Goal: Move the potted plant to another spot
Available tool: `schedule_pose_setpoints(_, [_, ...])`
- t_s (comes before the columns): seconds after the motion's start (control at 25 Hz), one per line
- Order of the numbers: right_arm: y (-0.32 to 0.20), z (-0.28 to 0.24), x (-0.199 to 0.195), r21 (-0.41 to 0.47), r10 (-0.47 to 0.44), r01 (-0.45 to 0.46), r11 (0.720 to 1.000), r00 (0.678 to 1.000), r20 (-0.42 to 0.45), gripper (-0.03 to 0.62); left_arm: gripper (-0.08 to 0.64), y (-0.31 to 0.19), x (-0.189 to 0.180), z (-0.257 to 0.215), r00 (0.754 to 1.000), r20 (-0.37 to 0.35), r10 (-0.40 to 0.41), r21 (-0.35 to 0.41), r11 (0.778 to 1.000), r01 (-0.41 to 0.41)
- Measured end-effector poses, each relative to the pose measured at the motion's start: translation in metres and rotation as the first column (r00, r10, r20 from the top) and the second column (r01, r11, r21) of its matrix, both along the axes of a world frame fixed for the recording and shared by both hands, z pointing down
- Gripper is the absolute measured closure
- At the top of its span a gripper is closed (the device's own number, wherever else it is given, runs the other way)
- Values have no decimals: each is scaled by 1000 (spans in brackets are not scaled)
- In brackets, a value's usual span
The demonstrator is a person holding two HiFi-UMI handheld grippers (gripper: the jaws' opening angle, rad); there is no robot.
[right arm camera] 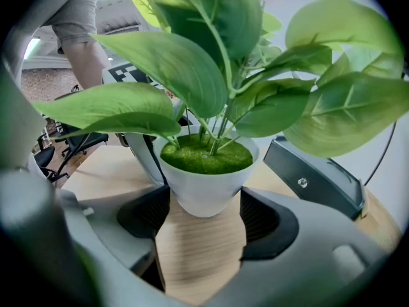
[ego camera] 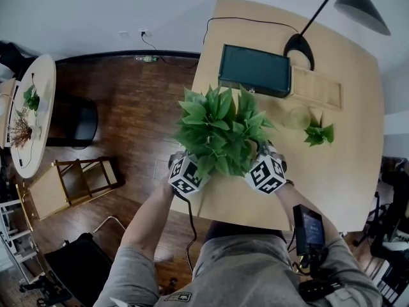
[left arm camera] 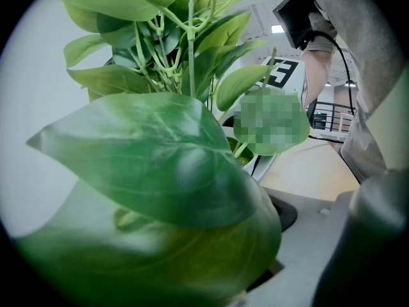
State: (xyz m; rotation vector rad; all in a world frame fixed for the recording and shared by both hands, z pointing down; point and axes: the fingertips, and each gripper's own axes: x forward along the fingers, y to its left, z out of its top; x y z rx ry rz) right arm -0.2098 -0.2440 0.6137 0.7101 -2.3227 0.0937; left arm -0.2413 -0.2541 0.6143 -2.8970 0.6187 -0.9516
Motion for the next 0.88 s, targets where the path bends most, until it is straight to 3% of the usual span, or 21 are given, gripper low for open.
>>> schedule_pose_setpoints(0.88, [1, 7, -3, -30, -4, 4, 1000, 1000, 2, 236, 196, 3, -5, 2, 1000, -7, -12, 3, 1000, 12])
